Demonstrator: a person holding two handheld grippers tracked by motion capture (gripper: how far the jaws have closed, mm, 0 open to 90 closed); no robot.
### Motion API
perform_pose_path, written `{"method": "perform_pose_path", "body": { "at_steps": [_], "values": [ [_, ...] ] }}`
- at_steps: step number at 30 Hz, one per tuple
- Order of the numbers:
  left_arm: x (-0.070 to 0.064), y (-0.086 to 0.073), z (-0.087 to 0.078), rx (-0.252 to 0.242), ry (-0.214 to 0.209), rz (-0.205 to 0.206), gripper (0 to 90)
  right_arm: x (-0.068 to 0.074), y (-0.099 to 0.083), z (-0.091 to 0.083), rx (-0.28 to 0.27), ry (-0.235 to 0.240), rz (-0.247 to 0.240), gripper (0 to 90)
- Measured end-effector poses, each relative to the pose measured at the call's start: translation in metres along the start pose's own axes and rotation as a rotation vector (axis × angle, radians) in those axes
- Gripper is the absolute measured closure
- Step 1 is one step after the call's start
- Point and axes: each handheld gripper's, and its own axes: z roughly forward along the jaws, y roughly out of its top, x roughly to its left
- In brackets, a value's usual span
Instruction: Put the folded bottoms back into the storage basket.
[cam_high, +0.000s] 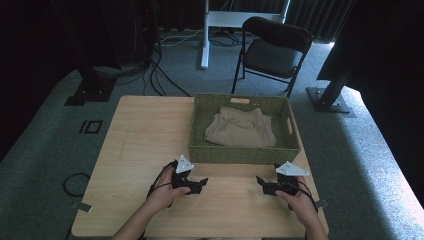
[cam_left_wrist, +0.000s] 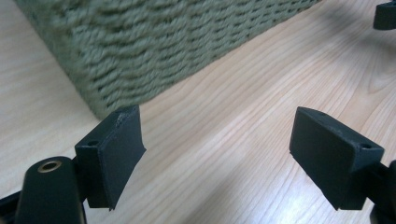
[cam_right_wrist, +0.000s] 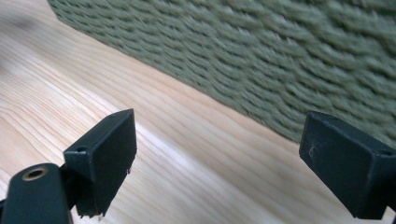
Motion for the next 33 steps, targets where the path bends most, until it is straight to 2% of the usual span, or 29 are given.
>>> {"method": "perform_pose_path", "body": {
  "at_steps": [3, 6, 9, 10, 12, 13, 14, 17, 18, 20, 21, 26, 29, 30, 33],
  "values": [
    [0.001, -0.007, 0.0, 0.014, 0.023, 0.008, 18.5, -0.002, -0.006, -0.002, 0.015, -0.027, 0.002, 10.9],
    [0.005, -0.012, -0.003, 0.016, 0.043, -0.019, 18.4, -0.004, -0.011, -0.006, 0.03, -0.052, 0.007, 10.9],
    [0.009, -0.017, -0.007, 0.032, 0.099, -0.013, 18.5, -0.007, -0.017, -0.008, 0.055, -0.093, 0.004, 10.9],
    [0.011, -0.019, -0.009, 0.036, 0.116, -0.018, 18.5, -0.008, -0.018, -0.008, 0.06, -0.101, 0.009, 10.9],
    [0.012, -0.02, -0.01, 0.039, 0.124, -0.028, 18.5, -0.009, -0.021, -0.01, 0.065, -0.108, 0.018, 10.9],
    [0.015, -0.023, -0.013, 0.046, 0.147, -0.033, 18.5, -0.011, -0.025, -0.012, 0.08, -0.123, 0.048, 10.9],
    [0.018, -0.026, -0.016, 0.049, 0.165, -0.035, 18.5, -0.011, -0.027, -0.012, 0.084, -0.132, 0.051, 10.9],
    [0.022, -0.03, -0.019, 0.059, 0.182, -0.046, 18.4, -0.015, -0.031, -0.015, 0.084, -0.178, 0.064, 10.9],
    [0.024, -0.033, -0.02, 0.068, 0.198, -0.042, 18.5, -0.016, -0.032, -0.016, 0.089, -0.183, 0.074, 11.0],
    [0.025, -0.034, -0.021, 0.073, 0.204, -0.047, 18.4, -0.017, -0.033, -0.017, 0.092, -0.186, 0.087, 11.0],
    [0.029, -0.039, -0.022, 0.087, 0.222, -0.063, 18.4, -0.017, -0.035, -0.019, 0.097, -0.194, 0.095, 10.9],
    [0.036, -0.048, -0.025, 0.113, 0.266, -0.092, 18.4, -0.014, -0.039, -0.02, 0.146, -0.203, 0.102, 13.7],
    [0.041, -0.053, -0.029, 0.1, 0.29, -0.129, 17.7, -0.014, -0.04, -0.02, 0.16, -0.208, 0.121, 13.7],
    [0.043, -0.055, -0.031, 0.094, 0.31, -0.144, 17.6, -0.015, -0.04, -0.02, 0.161, -0.209, 0.13, 13.4],
    [0.046, -0.057, -0.033, 0.089, 0.313, -0.147, 16.5, -0.016, -0.041, -0.02, 0.169, -0.202, 0.172, 12.7]
  ]
}}
